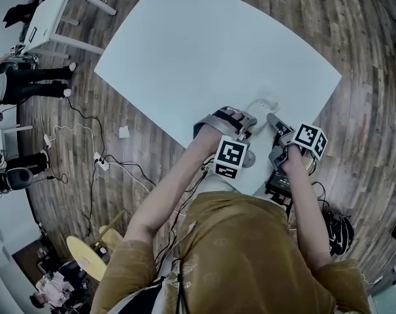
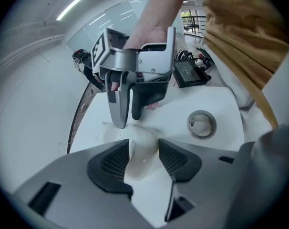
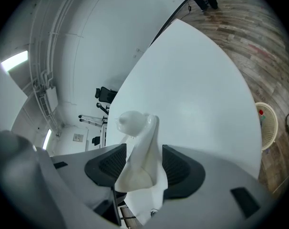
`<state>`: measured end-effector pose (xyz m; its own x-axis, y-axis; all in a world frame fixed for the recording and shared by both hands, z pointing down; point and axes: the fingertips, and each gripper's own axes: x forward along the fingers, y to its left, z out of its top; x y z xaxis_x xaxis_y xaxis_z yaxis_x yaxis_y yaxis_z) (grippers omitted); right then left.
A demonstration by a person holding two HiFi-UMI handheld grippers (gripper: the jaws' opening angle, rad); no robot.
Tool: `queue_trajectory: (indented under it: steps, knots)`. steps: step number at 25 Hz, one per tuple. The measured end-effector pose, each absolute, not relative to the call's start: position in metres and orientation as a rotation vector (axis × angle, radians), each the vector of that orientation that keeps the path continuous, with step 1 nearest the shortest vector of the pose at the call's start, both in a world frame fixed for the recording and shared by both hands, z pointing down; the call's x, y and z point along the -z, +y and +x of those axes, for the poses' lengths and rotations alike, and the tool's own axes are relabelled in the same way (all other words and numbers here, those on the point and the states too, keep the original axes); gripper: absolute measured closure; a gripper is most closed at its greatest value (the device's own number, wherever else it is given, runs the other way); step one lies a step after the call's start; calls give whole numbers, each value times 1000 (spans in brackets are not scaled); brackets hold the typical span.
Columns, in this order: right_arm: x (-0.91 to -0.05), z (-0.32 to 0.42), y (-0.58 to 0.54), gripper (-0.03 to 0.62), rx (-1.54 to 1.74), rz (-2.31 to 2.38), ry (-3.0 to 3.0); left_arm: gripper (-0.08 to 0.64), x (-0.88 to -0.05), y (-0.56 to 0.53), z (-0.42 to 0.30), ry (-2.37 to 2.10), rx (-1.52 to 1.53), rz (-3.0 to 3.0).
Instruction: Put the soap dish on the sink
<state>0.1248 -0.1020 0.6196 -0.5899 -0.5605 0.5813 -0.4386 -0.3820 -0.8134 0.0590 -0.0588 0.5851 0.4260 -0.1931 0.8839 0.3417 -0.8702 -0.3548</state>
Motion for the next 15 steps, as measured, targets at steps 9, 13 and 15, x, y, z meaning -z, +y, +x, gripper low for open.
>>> queue_trajectory:
  steps: [9,13,15]
  knots:
    - [-616,123,-102,350,2115,-1377,1725,359,-552,-66,57,19,1302,-2315]
    - [-600,127,-105,350,2043,-1384,1835,364,-512,-90,58,296,1119,-2463]
    - [-583,126,-111,351,1967,-1368,1930,429,-495,-105,51,458,1048,-2522]
